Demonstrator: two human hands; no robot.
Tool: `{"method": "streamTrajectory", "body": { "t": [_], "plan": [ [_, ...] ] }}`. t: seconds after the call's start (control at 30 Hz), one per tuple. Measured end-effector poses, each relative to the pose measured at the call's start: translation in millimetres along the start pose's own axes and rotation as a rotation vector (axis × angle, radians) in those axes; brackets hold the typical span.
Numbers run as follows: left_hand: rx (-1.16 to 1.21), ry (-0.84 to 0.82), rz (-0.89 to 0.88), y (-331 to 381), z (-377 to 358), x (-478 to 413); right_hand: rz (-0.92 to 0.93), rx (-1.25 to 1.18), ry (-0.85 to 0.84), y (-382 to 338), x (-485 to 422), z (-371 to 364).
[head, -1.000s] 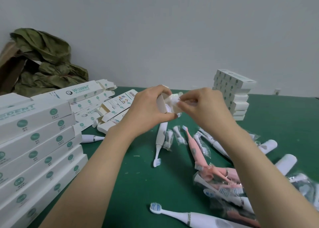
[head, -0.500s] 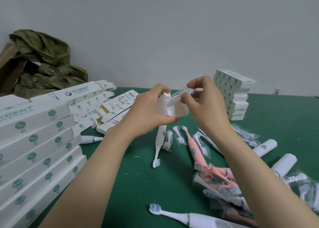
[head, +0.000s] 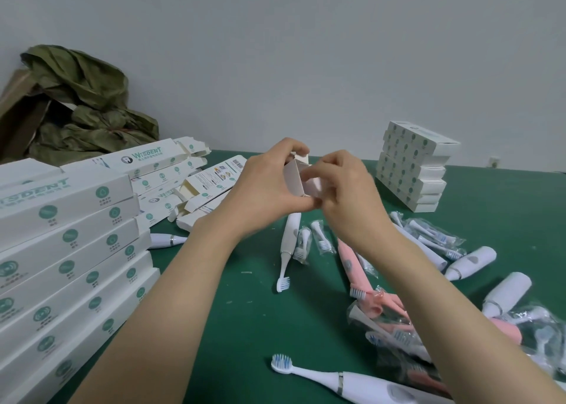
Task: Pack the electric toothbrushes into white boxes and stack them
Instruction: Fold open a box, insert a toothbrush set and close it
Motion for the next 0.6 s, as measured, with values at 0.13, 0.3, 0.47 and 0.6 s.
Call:
{"method": "streamTrajectory", "body": {
  "t": [0.13,0.3,0.47,0.6],
  "plan": [
    [-0.036,-0.024,0.006,-3,-1,0,-0.107,-0.185,0.106,14,2,5],
    [-0.064,0.000,0.031,-9,4,0,-0.403,0.113,-0.174,70,9,-12],
    [-0.042,-0.022,0.039,-12,2,1,-0.305,0.584,-0.736,81,29,-76],
    [-0.037,-0.007,0.042,-12,4,2,-0.345,0.481,-0.565,89,22,-74]
  ]
}}
Point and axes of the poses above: each hand's wrist, its own x-axis away from the middle knuckle, its own z-axis out of the back of the hand, y = z × x, the point moved 7 cm from there along -x, towards the middle knuckle, and after that the axes turned 1 degree about z, right-handed, at the moved point
